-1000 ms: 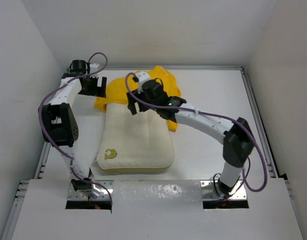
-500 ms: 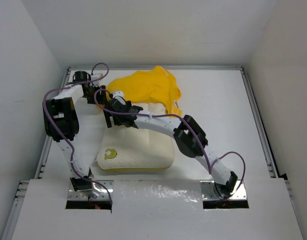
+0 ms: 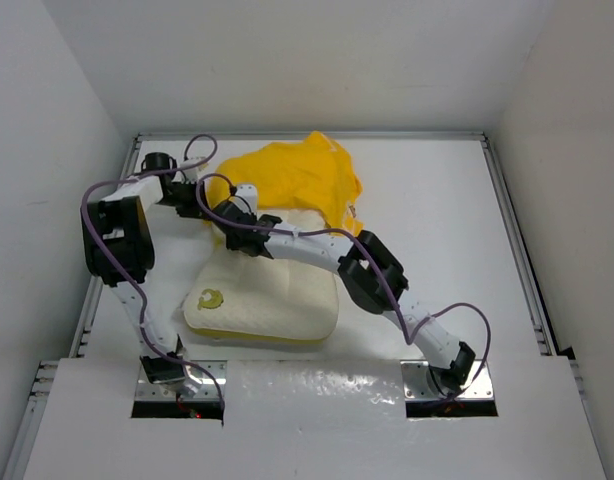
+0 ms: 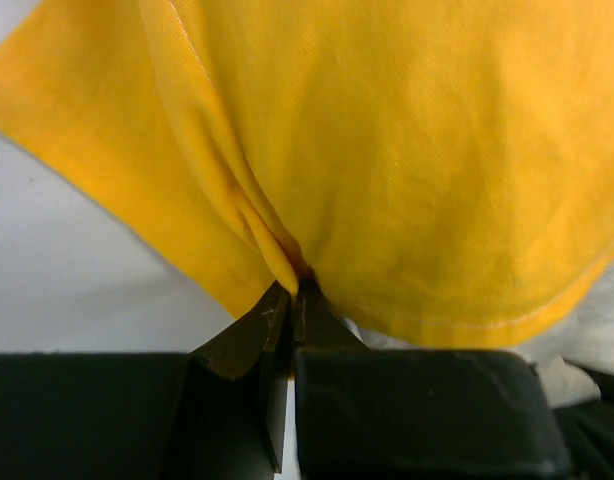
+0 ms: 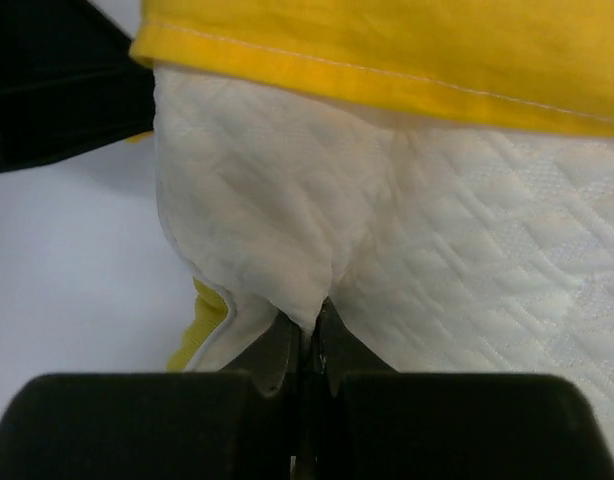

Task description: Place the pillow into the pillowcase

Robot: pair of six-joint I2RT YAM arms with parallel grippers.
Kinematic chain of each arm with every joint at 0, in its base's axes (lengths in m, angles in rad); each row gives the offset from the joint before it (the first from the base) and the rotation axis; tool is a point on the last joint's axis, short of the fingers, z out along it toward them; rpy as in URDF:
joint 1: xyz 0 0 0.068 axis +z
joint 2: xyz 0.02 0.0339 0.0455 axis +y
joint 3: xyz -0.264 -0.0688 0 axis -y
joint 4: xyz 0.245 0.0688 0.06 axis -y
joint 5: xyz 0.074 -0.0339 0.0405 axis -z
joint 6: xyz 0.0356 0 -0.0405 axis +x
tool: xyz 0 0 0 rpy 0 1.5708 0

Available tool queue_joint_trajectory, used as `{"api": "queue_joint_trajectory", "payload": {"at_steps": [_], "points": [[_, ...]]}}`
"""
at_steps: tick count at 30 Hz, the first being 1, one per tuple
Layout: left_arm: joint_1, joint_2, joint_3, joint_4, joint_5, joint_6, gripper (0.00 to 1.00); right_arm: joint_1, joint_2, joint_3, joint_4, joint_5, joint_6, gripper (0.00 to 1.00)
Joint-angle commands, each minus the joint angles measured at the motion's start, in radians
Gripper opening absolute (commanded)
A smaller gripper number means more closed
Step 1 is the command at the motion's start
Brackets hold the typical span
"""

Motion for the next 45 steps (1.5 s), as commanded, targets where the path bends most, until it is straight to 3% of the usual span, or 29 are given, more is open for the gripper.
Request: {"api": "queue_joint_trajectory", "payload": {"at_steps": [1,4,10,16,20,25,27,29,33,36,39,40,42,43,45], "points": [[0.011,-0.107,-0.024,-0.095,0.058,0.066,0.00,-0.043,-0.039,-0.089,0.154,0.006,0.098,0.00],[0.013,-0.124,-0.001,-0.190,0.087,0.152,0.00,-0.102,-0.105,-0.148,0.265,0.072,0.111,0.00],[0.013,-0.188,0.120,-0.472,0.132,0.341,0.00,-0.146,-0.195,-0.095,0.455,0.187,-0.004,0.00],[0.007,-0.222,0.157,-0.642,0.158,0.422,0.00,-0.153,-0.153,-0.006,0.480,0.267,-0.081,0.00],[-0.008,-0.237,0.114,-0.631,0.152,0.402,0.00,-0.150,-0.157,-0.006,0.521,0.314,-0.105,0.00],[-0.007,-0.191,0.198,-0.464,0.211,0.214,0.00,-0.094,-0.185,-0.056,0.585,0.287,-0.178,0.00],[-0.007,-0.176,0.282,-0.505,0.291,0.250,0.00,-0.080,-0.212,-0.173,0.621,0.259,-0.121,0.00],[0.004,-0.171,0.293,-0.566,0.299,0.325,0.00,-0.080,-0.191,-0.155,0.598,0.250,-0.095,0.00],[0.053,-0.165,0.168,-0.723,0.252,0.532,0.00,-0.080,-0.058,-0.020,0.555,0.224,-0.075,0.00],[0.015,-0.182,0.030,-0.755,0.189,0.629,0.00,-0.080,0.053,0.097,0.540,0.181,-0.055,0.00],[-0.027,-0.205,0.017,-0.748,0.118,0.597,0.36,-0.080,0.038,0.024,0.639,0.106,-0.104,0.00],[-0.025,-0.197,0.084,-0.754,0.100,0.576,0.40,-0.080,-0.043,-0.112,0.686,0.066,-0.162,0.31],[-0.030,-0.185,0.182,-0.755,0.078,0.509,0.48,-0.081,-0.147,-0.258,0.783,0.066,-0.187,0.56],[-0.031,-0.182,0.303,-0.752,0.051,0.484,0.52,-0.087,-0.201,-0.382,0.799,0.077,-0.202,0.72],[-0.044,-0.162,0.429,-0.705,0.018,0.380,0.68,-0.101,-0.358,-0.478,0.781,0.101,-0.213,0.78]]}}
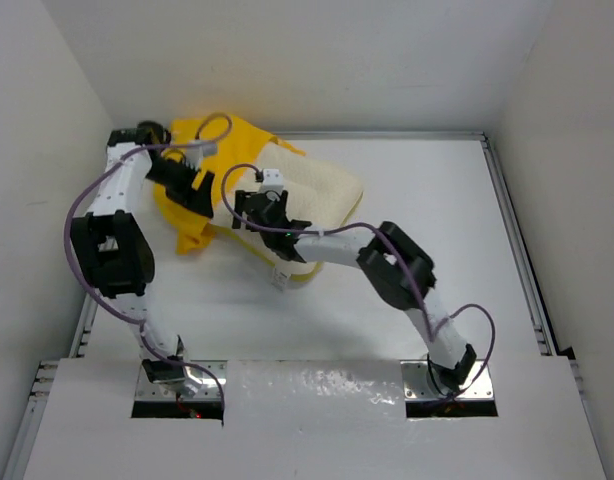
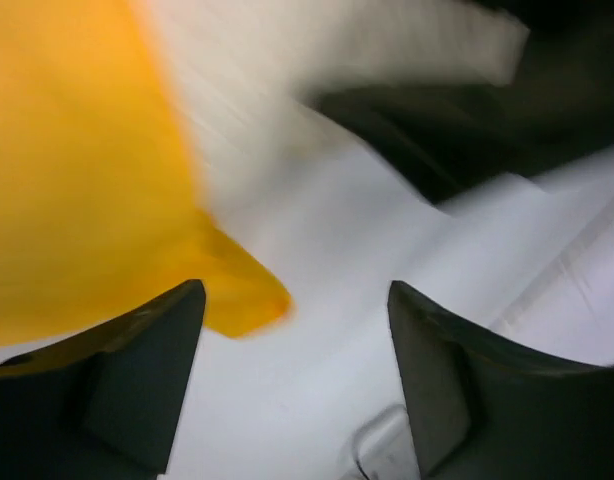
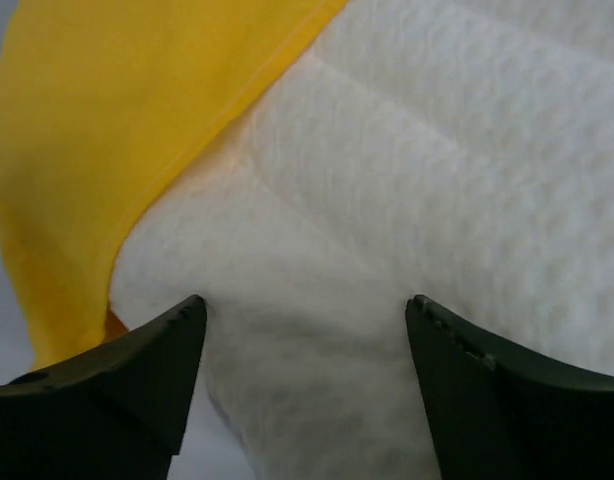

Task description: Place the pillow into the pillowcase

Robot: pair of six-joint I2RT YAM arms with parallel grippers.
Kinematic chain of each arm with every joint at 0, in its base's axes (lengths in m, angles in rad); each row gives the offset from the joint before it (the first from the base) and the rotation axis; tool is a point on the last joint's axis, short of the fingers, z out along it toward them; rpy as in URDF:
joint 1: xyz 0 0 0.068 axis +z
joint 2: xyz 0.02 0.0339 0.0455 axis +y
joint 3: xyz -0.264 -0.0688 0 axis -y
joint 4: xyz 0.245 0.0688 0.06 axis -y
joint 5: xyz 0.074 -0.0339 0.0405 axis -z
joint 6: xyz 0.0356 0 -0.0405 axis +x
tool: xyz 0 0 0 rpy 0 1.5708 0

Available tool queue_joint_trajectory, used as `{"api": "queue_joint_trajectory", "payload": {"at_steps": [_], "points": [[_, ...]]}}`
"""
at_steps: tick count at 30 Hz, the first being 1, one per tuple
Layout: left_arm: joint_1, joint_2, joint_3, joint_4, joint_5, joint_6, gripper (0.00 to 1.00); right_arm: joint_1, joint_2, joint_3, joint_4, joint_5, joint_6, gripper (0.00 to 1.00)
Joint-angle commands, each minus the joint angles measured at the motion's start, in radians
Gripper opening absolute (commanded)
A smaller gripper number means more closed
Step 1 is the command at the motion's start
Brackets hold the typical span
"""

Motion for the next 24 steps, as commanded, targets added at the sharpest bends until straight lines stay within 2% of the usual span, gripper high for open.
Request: {"api": "queue_joint_trajectory", "payload": {"at_steps": [1,2,5,9,13,14,15,18,22,24], "points": [[-0.024,-0.016,0.300,0.064,-0.067,-0.165,0.74,-0.040,-0.284,-0.162,0.098,0.025,-0.063,0.82],[-0.060,-0.001,0.339,0.147,-0.110,-0.250,0.77,-0.049,-0.376,-0.190,0.030,0.028,-0.071,0.84],[-0.127,0.061,0.384,0.327,-0.320,-0.348,0.79,-0.086,-0.496,-0.271,-0.108,0.019,-0.067,0.86],[-0.215,0.218,0.432,0.397,-0.475,-0.397,0.83,-0.214,-0.683,-0.465,-0.321,-0.075,0.105,0.91],[-0.312,0.312,0.430,0.492,-0.604,-0.374,0.85,-0.297,-0.743,-0.595,-0.356,-0.104,0.211,0.94],[-0.346,0.327,0.416,0.568,-0.664,-0.376,0.85,-0.305,-0.743,-0.607,-0.359,-0.107,0.222,0.94],[-0.358,0.347,0.394,0.644,-0.801,-0.386,0.85,-0.314,-0.728,-0.623,-0.353,-0.128,0.236,0.95],[-0.363,0.393,0.439,0.670,-0.961,-0.438,0.84,-0.316,-0.656,-0.604,-0.314,-0.206,0.237,0.98],[-0.363,0.413,0.408,0.696,-0.985,-0.445,0.73,-0.317,-0.564,-0.581,-0.313,-0.229,0.288,0.99],[-0.368,0.418,0.390,0.696,-0.991,-0.448,0.56,-0.324,-0.544,-0.613,-0.279,-0.226,0.346,0.99]]}}
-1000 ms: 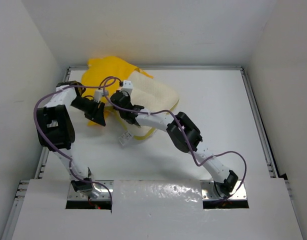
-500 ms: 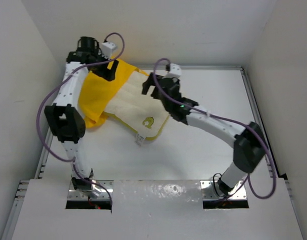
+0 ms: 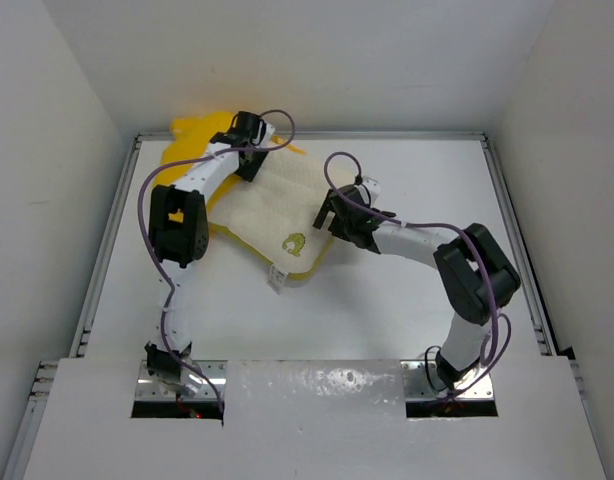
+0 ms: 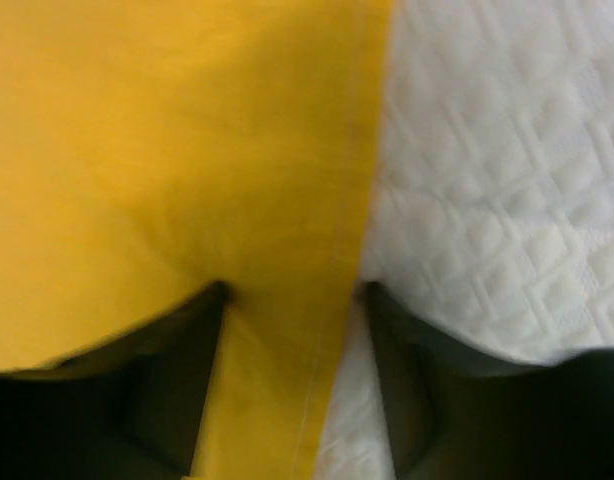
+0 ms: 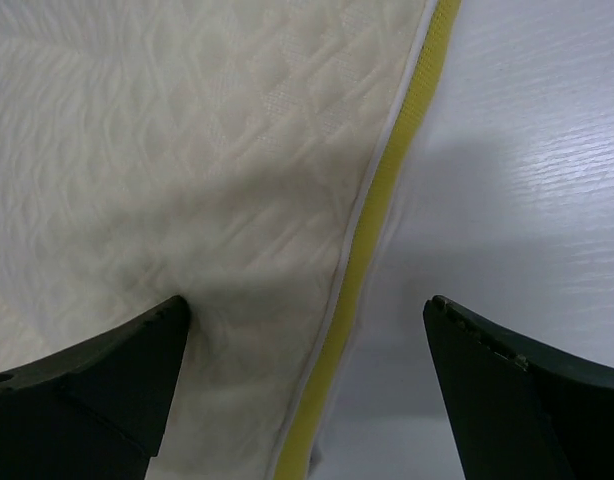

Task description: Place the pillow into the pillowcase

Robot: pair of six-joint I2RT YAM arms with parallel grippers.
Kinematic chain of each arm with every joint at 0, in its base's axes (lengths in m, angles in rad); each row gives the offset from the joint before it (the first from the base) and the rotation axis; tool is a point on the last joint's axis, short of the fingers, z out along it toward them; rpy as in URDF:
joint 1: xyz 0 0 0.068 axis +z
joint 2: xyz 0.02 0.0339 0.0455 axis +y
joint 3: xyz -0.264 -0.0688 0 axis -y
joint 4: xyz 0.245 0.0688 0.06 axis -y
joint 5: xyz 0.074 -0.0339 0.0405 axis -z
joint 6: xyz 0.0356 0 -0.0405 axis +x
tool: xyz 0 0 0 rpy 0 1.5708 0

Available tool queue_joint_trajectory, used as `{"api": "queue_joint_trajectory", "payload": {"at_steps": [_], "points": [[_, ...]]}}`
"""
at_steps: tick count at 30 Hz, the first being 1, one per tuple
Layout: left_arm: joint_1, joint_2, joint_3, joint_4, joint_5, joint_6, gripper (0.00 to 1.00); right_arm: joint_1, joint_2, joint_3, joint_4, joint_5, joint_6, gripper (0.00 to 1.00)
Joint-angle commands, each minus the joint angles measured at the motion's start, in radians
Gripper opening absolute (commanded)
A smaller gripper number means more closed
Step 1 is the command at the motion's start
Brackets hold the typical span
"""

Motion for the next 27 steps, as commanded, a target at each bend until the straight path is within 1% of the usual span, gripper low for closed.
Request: {"api": "queue_joint_trajectory", "payload": {"at_steps": [1,3,4,5,6,7,9,10,11,13,14,15,16,17,18,19,21,22,25,27], "points": [[0.019,-0.010,-0.009,0.082,-0.105,-0.026,0.42,-0.003,0.025,-0.005,0.068,-0.028,0.106,0.99],[0.019,-0.012,-0.028,0.084,-0.103,-0.026,0.24,-0.003,0.046,-0.025,0.094,-0.040,0.135,0.99],[0.019,-0.019,-0.035,0.087,-0.102,-0.028,0.04,-0.001,0.059,-0.028,0.119,-0.060,0.130,0.96],[0.021,-0.022,-0.040,0.085,-0.088,-0.032,0.00,-0.003,0.091,-0.028,0.173,-0.109,0.111,0.91],[0.024,-0.029,-0.037,0.081,-0.068,-0.035,0.00,-0.003,0.108,-0.025,0.195,-0.131,0.103,0.82],[0.033,-0.045,-0.026,0.071,-0.044,-0.041,0.00,-0.003,0.132,-0.022,0.220,-0.161,0.100,0.52],[0.036,-0.062,-0.003,0.042,0.050,-0.037,0.00,-0.001,0.138,-0.030,0.255,-0.185,0.092,0.12],[0.033,-0.084,0.012,0.006,0.087,-0.034,0.00,0.000,0.135,-0.039,0.299,-0.194,0.088,0.00],[0.033,-0.101,0.033,-0.011,0.196,-0.038,0.00,0.002,0.120,-0.063,0.326,-0.203,0.080,0.00],[0.033,-0.174,0.028,-0.038,0.336,-0.054,0.00,0.008,0.082,-0.097,0.402,-0.202,0.049,0.00],[0.032,-0.202,0.017,-0.039,0.484,-0.061,0.00,0.032,0.024,-0.144,0.439,-0.177,-0.001,0.00],[0.028,-0.257,0.006,-0.038,0.566,-0.064,0.00,0.055,-0.013,-0.169,0.473,-0.086,-0.039,0.00],[0.013,-0.278,-0.005,-0.051,0.643,-0.046,0.00,0.081,-0.045,-0.187,0.542,-0.027,-0.090,0.00],[-0.001,-0.291,0.006,-0.077,0.753,-0.029,0.00,0.142,-0.099,-0.215,0.583,0.029,-0.209,0.00],[-0.014,-0.292,0.021,-0.150,0.788,-0.014,0.00,0.169,-0.116,-0.221,0.623,0.100,-0.259,0.00],[-0.033,-0.291,0.033,-0.188,0.844,0.004,0.00,0.199,-0.131,-0.232,0.701,0.105,-0.297,0.00],[-0.038,-0.296,0.015,-0.276,0.913,0.040,0.00,0.207,-0.171,-0.247,0.784,0.084,-0.314,0.00],[-0.041,-0.300,-0.015,-0.298,0.929,0.076,0.00,0.212,-0.185,-0.275,0.882,0.081,-0.310,0.00],[-0.051,-0.320,-0.045,-0.367,0.938,0.142,0.00,0.220,-0.237,-0.319,1.042,0.099,-0.334,0.00],[-0.076,-0.331,-0.008,-0.430,0.970,0.201,0.00,0.226,-0.263,-0.329,1.076,0.117,-0.351,0.00]]}}
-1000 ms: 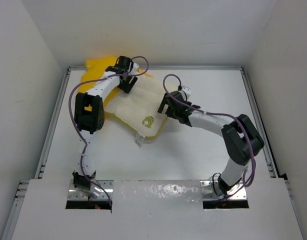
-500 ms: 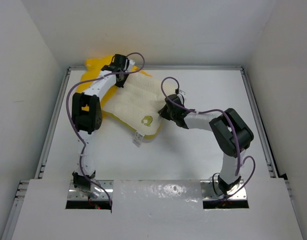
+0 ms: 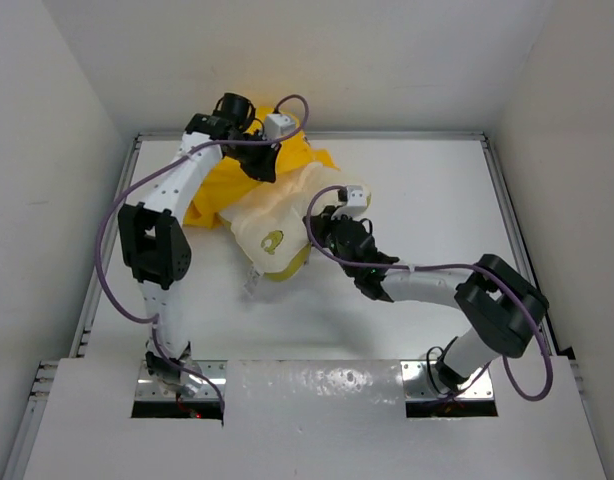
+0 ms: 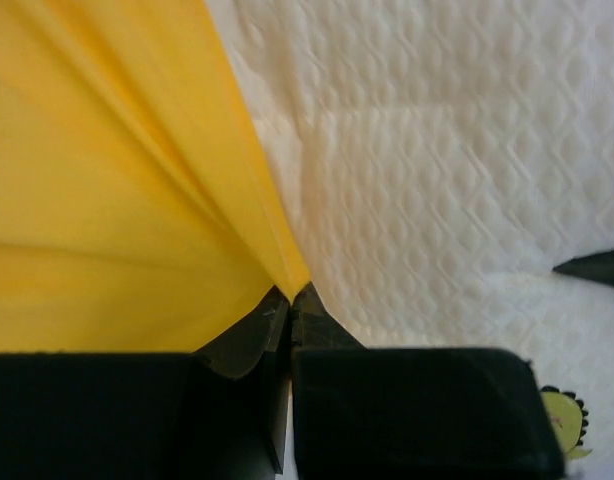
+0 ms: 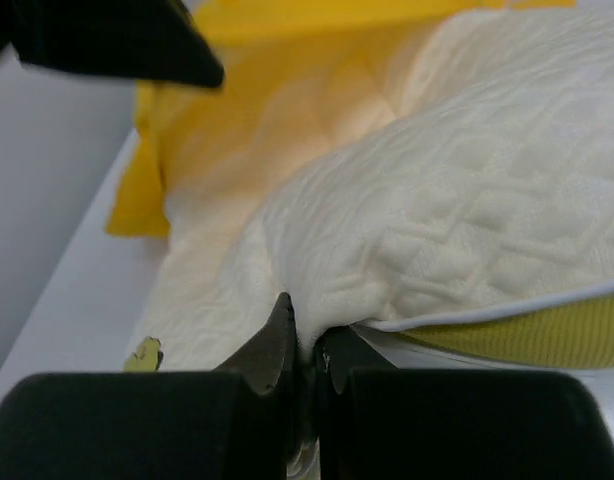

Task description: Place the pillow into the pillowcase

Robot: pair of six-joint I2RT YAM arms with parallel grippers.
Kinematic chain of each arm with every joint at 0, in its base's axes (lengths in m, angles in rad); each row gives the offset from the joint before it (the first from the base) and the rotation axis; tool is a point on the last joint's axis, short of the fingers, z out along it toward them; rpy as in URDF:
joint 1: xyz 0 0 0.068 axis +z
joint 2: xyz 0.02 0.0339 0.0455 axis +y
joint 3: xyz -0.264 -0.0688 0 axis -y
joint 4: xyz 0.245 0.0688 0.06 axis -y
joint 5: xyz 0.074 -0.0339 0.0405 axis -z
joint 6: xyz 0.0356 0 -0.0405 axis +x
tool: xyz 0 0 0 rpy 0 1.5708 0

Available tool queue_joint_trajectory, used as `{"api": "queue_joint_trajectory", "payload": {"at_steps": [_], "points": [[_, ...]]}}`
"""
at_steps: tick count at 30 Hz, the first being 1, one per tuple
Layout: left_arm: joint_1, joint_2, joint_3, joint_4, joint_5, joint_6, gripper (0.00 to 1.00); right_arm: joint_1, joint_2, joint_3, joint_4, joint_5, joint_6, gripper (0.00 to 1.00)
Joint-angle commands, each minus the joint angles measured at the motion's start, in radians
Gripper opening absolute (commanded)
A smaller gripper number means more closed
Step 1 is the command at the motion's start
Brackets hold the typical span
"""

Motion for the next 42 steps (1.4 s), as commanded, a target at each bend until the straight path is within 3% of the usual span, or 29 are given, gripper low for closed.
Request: {"api": "queue_joint_trajectory", "payload": {"at_steps": [1,3,4,5,6,8,12,13,14,16,18,21,23,25,27,30,34,38,42], "points": [[-0.063,-0.035,0.034,-0.180,0.214,0.119,0.00,0.005,-0.079,0.002,0.333,0.062,-0.080,0.00],[-0.116,-0.038,0.068,-0.242,0.221,0.171,0.00,0.007,-0.075,-0.008,0.237,0.065,-0.025,0.00],[-0.127,-0.043,0.061,-0.245,0.180,0.170,0.00,0.007,-0.079,0.003,0.166,-0.005,0.047,0.00],[-0.132,-0.057,0.042,-0.240,0.166,0.164,0.00,0.007,-0.087,0.011,0.091,-0.089,0.054,0.15],[-0.127,-0.084,-0.017,-0.228,0.117,0.165,0.00,0.018,-0.107,0.031,-0.046,-0.274,0.029,0.58],[-0.117,-0.133,-0.155,-0.205,0.049,0.164,0.00,0.054,-0.165,0.040,-0.302,-0.352,-0.055,0.72],[-0.111,-0.300,-0.390,-0.102,-0.187,0.133,0.00,0.096,-0.430,0.011,-0.664,-0.310,-0.224,0.93],[-0.111,-0.326,-0.412,-0.092,-0.228,0.127,0.00,0.091,-0.485,0.008,-0.713,-0.277,-0.230,0.93],[-0.111,-0.349,-0.422,-0.095,-0.261,0.118,0.06,0.082,-0.575,0.009,-0.769,-0.229,-0.230,0.99],[-0.112,-0.328,-0.391,-0.128,-0.355,0.104,0.19,0.023,-0.624,0.038,-0.900,-0.230,-0.222,0.99],[-0.123,-0.285,-0.285,-0.156,-0.413,0.076,0.35,-0.043,-0.616,0.078,-1.012,-0.251,-0.212,0.99],[-0.194,-0.166,-0.104,-0.213,-0.503,0.059,0.46,-0.150,-0.515,0.167,-1.083,-0.298,-0.210,0.99],[-0.274,-0.088,-0.023,-0.198,-0.555,0.050,0.52,-0.233,-0.437,0.225,-1.074,-0.386,-0.238,0.99],[-0.343,-0.019,0.013,-0.155,-0.585,0.041,0.53,-0.367,-0.340,0.191,-0.982,-0.517,-0.203,0.99],[-0.359,0.015,0.010,-0.104,-0.574,0.000,0.53,-0.463,-0.276,0.094,-0.717,-0.594,-0.149,0.99],[-0.359,0.092,-0.004,0.021,-0.552,-0.080,0.53,-0.482,-0.138,0.130,-0.580,-0.651,-0.190,0.99],[-0.359,0.135,-0.027,0.147,-0.664,-0.151,0.49,-0.484,-0.009,0.161,-0.461,-0.763,-0.189,0.99],[-0.357,0.138,-0.099,0.221,-0.761,-0.165,0.47,-0.484,0.062,0.072,-0.115,-0.872,-0.062,0.99],[-0.357,0.137,-0.200,0.316,-0.860,-0.182,0.47,-0.482,0.158,0.026,0.048,-0.885,0.063,0.97]]}}
